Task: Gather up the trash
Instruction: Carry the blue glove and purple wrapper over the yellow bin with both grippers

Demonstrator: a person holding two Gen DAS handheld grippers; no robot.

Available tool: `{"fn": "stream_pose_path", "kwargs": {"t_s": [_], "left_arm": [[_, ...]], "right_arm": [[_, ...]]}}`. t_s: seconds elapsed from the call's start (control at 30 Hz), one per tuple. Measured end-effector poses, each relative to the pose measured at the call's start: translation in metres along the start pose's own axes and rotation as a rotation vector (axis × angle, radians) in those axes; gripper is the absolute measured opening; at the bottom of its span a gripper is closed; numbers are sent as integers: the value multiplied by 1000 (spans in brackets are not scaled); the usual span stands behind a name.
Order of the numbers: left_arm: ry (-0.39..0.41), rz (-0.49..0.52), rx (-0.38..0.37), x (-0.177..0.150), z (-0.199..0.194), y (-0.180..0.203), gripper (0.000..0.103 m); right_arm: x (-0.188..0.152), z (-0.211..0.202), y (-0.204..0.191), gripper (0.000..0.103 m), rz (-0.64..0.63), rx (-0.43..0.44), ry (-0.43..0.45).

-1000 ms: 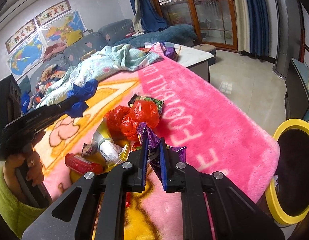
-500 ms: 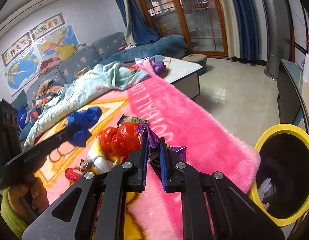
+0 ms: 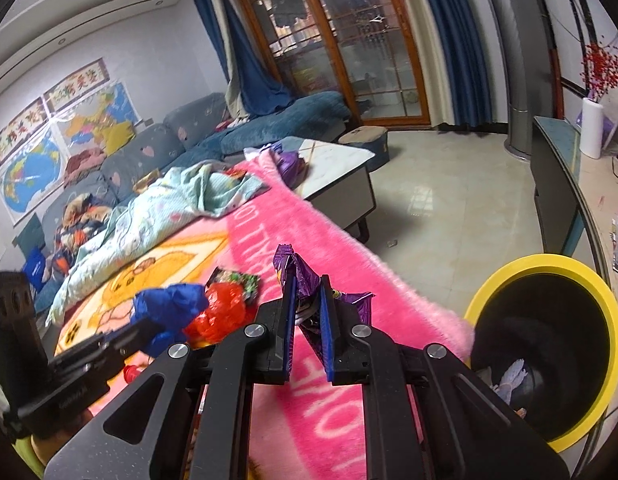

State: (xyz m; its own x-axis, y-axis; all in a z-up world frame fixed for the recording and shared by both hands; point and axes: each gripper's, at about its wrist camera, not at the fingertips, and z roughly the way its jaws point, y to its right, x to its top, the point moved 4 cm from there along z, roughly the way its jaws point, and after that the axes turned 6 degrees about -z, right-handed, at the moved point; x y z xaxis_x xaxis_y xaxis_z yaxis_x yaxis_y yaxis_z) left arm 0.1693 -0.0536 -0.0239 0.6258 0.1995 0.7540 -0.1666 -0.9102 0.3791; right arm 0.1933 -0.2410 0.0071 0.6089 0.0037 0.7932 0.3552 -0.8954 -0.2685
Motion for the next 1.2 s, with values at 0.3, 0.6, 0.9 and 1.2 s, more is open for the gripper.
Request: {"fn": "stream_pose_path", "kwargs": {"t_s": [0.3, 0.6, 0.9, 1.2], "left_arm": [[-19, 46, -20, -3, 10, 20, 10], [-50, 103, -44, -9, 25, 46, 10], [-73, 153, -65, -17, 36, 70, 10], [-112, 225, -100, -26, 58, 105, 10]], "right_arm": [[4, -14, 37, 11, 63, -47, 29], [-2, -25, 72, 11, 109, -117, 28], [-7, -33, 98, 11, 153, -157, 30], [-16, -38, 128, 11, 219, -187, 24]]}}
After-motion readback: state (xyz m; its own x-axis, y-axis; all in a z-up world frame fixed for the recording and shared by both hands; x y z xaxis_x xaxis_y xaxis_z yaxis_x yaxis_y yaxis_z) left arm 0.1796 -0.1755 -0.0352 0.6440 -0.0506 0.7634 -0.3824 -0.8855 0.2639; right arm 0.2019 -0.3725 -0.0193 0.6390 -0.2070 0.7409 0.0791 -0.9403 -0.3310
